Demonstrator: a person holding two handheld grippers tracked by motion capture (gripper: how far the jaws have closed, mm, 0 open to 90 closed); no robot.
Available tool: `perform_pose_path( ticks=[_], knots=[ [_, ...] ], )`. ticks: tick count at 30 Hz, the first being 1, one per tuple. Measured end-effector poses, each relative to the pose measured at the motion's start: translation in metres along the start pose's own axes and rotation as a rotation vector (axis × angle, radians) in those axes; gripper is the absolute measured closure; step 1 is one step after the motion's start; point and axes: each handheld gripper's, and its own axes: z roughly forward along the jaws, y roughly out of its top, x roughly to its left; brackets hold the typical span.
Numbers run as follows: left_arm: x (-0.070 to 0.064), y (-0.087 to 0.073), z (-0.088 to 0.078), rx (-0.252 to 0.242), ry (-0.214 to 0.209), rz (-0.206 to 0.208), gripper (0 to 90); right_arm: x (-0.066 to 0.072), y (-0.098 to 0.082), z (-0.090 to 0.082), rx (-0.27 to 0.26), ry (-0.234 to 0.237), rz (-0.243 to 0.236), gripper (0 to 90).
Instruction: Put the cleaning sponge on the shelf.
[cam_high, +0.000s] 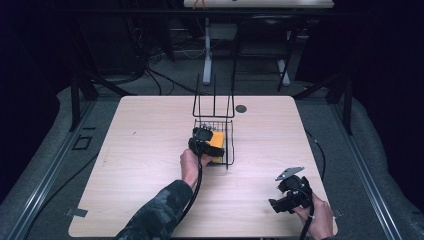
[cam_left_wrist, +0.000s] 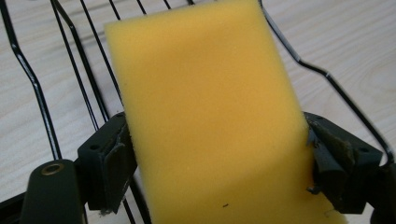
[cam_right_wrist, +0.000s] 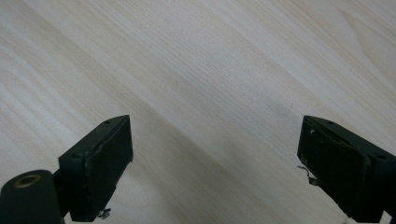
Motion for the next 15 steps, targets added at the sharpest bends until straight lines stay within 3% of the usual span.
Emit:
perform_pose_path(
  ticks=[4,15],
  knots=[
    [0.002,-0.003,0.002,-0.018,-0.008,-0.012,16.9,0.000,0.000,-0.001,-0.008,0.000,0.005,9.9],
    [0.003,0.000,-0.014,-0.056,-0.024,0.053,8.9,0.000,0.000,-0.002,-0.012,0.000,0.010,10.0]
  ],
)
